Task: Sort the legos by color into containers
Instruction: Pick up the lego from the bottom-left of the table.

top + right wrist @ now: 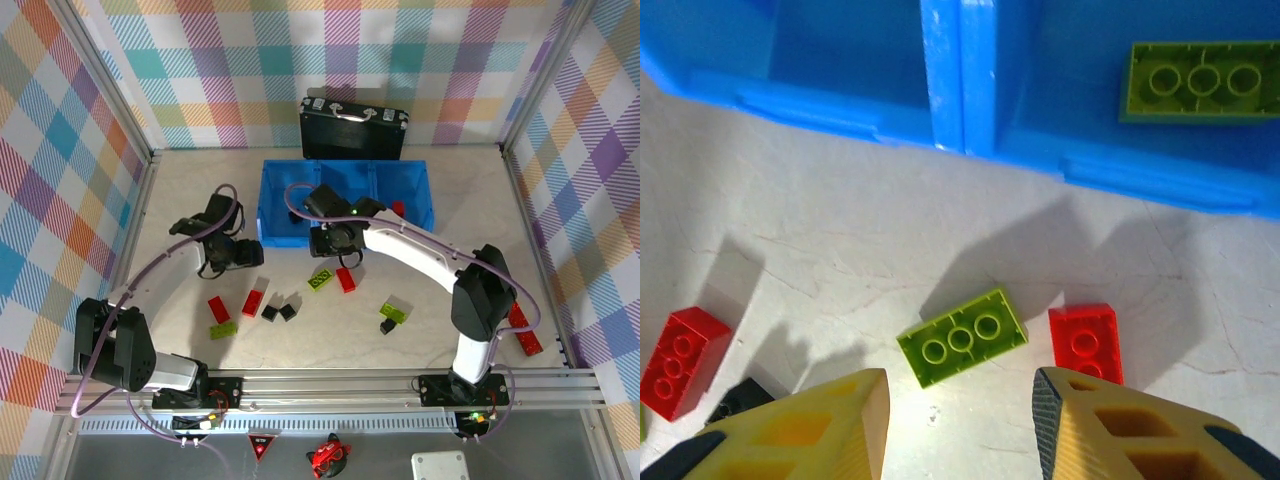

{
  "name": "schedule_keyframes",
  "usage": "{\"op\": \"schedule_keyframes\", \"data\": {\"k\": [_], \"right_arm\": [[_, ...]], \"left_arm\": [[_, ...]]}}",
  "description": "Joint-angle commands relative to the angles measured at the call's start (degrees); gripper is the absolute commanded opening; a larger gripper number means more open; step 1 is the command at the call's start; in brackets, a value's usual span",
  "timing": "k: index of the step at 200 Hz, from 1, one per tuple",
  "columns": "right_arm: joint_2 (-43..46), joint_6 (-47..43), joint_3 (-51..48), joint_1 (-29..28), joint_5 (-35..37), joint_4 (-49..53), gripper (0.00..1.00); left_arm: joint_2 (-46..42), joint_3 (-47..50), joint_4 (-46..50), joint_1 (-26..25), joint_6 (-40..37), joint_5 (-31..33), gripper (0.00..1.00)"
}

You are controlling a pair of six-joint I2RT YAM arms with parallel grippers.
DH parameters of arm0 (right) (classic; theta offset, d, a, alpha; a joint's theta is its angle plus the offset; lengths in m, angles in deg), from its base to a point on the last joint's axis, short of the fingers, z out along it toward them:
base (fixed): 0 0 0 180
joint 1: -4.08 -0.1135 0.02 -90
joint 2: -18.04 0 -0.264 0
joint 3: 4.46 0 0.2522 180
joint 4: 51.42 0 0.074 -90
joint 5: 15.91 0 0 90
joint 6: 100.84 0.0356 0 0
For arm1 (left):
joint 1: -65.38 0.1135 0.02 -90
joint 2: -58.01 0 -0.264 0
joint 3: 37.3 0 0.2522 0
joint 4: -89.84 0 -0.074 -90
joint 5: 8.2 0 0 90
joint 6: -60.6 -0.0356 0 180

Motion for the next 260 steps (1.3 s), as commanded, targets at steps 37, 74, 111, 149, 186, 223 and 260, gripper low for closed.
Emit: {"op": "schedule_keyframes", "data": {"k": [37, 74, 111, 149, 186, 223, 260], "right_arm": [[4.8, -2.1, -7.9, 1.5, -3.2, -4.4, 0.44], [5.7, -2.6, -9.5, 2.0, -3.5, -4.6, 0.43], [5.8, -1.9, -9.7, 2.1, -4.2, -4.9, 0.43], [5.5, -1.6, -9.7, 2.1, -4.7, -4.6, 0.43], [5.6, -1.3, -9.5, 2.1, -4.8, -3.7, 0.43], [6.1, 0.1, -9.7, 2.1, -4.8, -2.9, 0.43], [7.0, 1.1, -10.3, 2.1, -4.7, -2.1, 0.43]], "left_arm": [[-4.8, 6.9, 3.3, -6.6, 6.8, 6.9, 0.68], [-4.5, 10.6, 1.6, -9.3, 7.7, 6.2, 0.65], [-2.5, 12.1, -0.6, -11.3, 8.4, 5.5, 0.63], [0.6, 12.2, -2.2, -11.7, 6.9, 5.2, 0.63], [4.3, 10.9, -2.8, -11.7, 5.3, 6.6, 0.63], [6.8, 10.3, -3.5, -11.7, 4.5, 8.6, 0.61], [8.7, 10.2, -4.9, -11.0, 4.4, 8.7, 0.56]]}}
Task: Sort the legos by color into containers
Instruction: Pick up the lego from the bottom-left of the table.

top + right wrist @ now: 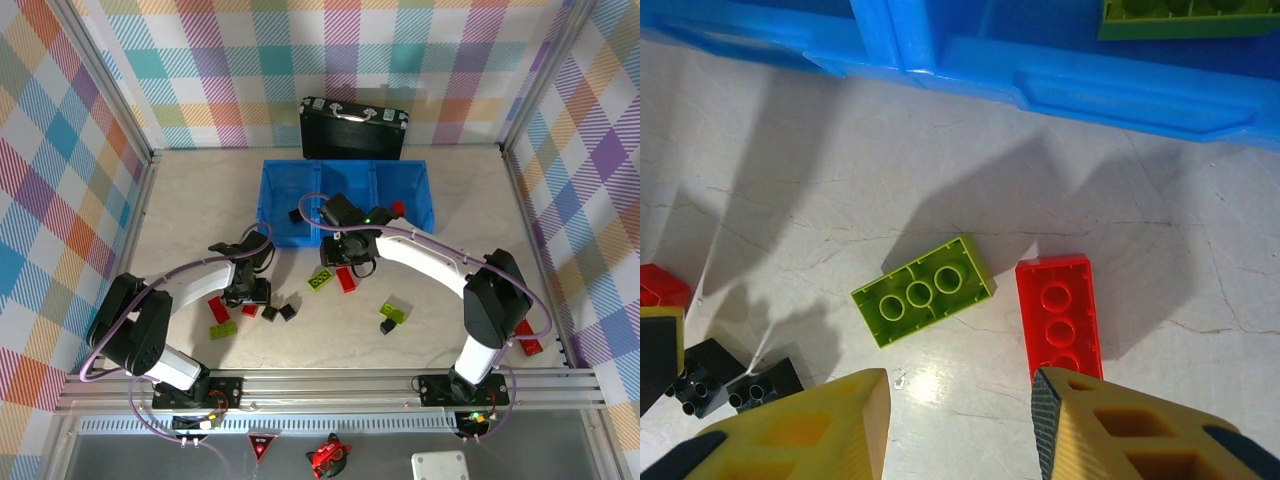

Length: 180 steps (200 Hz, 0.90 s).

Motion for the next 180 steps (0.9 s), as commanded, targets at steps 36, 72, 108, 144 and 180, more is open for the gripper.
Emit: {"op": "schedule_keyframes", "data": {"k": [36, 72, 108, 144, 180], "right_arm": [[3.3, 1.9, -1.0, 0.4, 0.0, 2.6, 0.43], [4.2, 3.1, -1.3, 0.4, 0.3, 3.2, 0.43], [5.5, 3.4, -1.7, 0.3, 1.2, 4.8, 0.42], [8.6, 3.8, -3.7, 0.3, 3.5, 5.9, 0.42], [12.2, 4.2, -5.1, 0.3, 5.4, 8.6, 0.41]], "left_arm": [[2.8, -1.6, -2.2, 1.1, -1.0, 1.0, 0.52], [2.6, -2.8, -1.5, 1.4, -1.1, 2.9, 0.49], [2.3, -2.8, -2.1, 1.6, -1.3, 2.6, 0.45], [1.3, -2.3, -2.1, 1.6, -1.3, 2.4, 0.36], [-2.2, -2.1, -1.2, 1.6, -0.6, 2.6, 0.32]]}}
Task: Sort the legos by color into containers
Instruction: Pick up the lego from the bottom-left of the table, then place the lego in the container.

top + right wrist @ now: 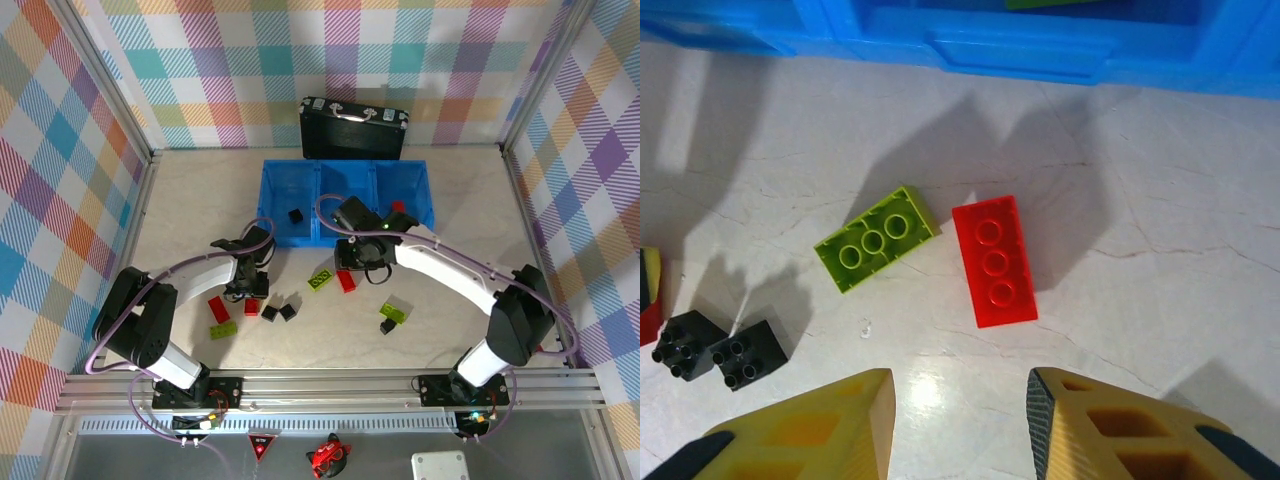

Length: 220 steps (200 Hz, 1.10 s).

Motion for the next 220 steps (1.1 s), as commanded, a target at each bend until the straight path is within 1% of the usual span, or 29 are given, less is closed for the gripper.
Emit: {"op": "schedule_keyframes", "data": {"k": [1, 39, 71, 127, 147, 173, 220], "right_arm": [[3.5, 1.1, -1.0, 0.4, 2.2, 3.5, 0.41], [8.0, 0.5, -3.3, 0.7, 4.6, 6.0, 0.41], [12.4, 0.2, -6.1, 3.0, 4.7, 6.4, 0.42], [16.2, -3.0, -10.0, 12.0, 1.0, 5.6, 0.43], [17.4, -4.3, -11.0, 15.2, -0.2, 4.7, 0.44], [18.6, -6.2, -11.8, 19.3, -3.1, 4.0, 0.44], [20.2, -9.8, -13.1, 24.3, -5.2, 3.5, 0.45]], "left_arm": [[-3.9, -0.4, 1.4, 0.3, 0.5, 0.8, 0.32], [-7.0, -1.1, 1.4, 0.1, 1.2, 0.4, 0.30], [-8.3, -4.2, 2.4, -2.1, 2.0, 0.4, 0.29], [-10.4, -9.3, 3.4, -5.0, 2.2, -1.0, 0.27], [-9.5, -12.6, 4.2, -5.9, 1.6, -2.1, 0.27], [-8.4, -16.7, 5.2, -7.7, 2.1, -2.0, 0.27], [-5.6, -21.3, 3.1, -11.4, 3.9, -2.5, 0.27]]}}
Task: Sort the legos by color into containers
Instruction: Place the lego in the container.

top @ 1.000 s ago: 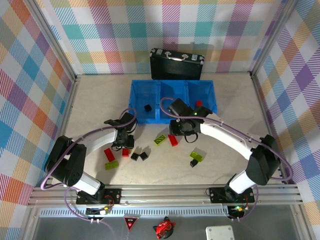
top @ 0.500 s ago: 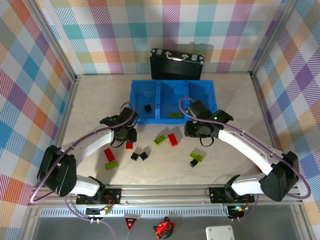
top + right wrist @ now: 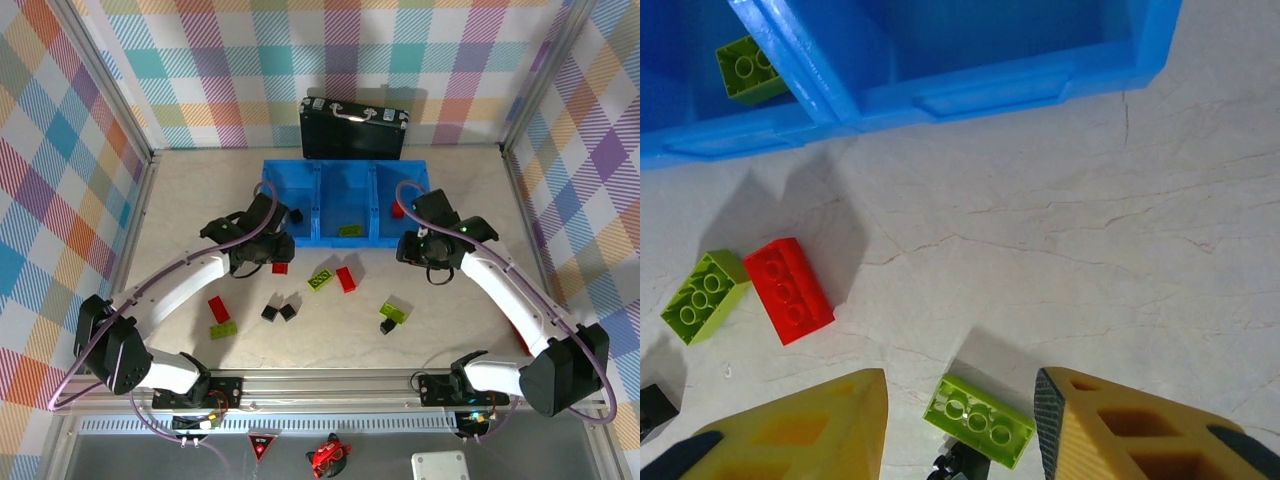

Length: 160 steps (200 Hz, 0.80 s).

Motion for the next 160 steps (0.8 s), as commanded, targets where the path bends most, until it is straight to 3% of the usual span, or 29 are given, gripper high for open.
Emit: {"op": "schedule_keyframes", "data": {"k": [1, 80, 160], "right_arm": [[1.9, -3.2, -1.6, 2.3, -2.7, -0.9, 0.45], [2.8, -7.6, -7.3, 13.3, -10.3, -4.8, 0.45], [4.9, -8.0, -9.4, 17.9, -12.2, -4.4, 0.45]], "left_arm": [[1.9, -2.4, 0.0, -1.9, 1.7, -1.4, 0.27], [14.8, -15.6, -4.1, -10.8, 3.6, -0.8, 0.27], [28.1, -28.2, -15.9, -15.0, 3.6, -0.6, 0.26]]}}
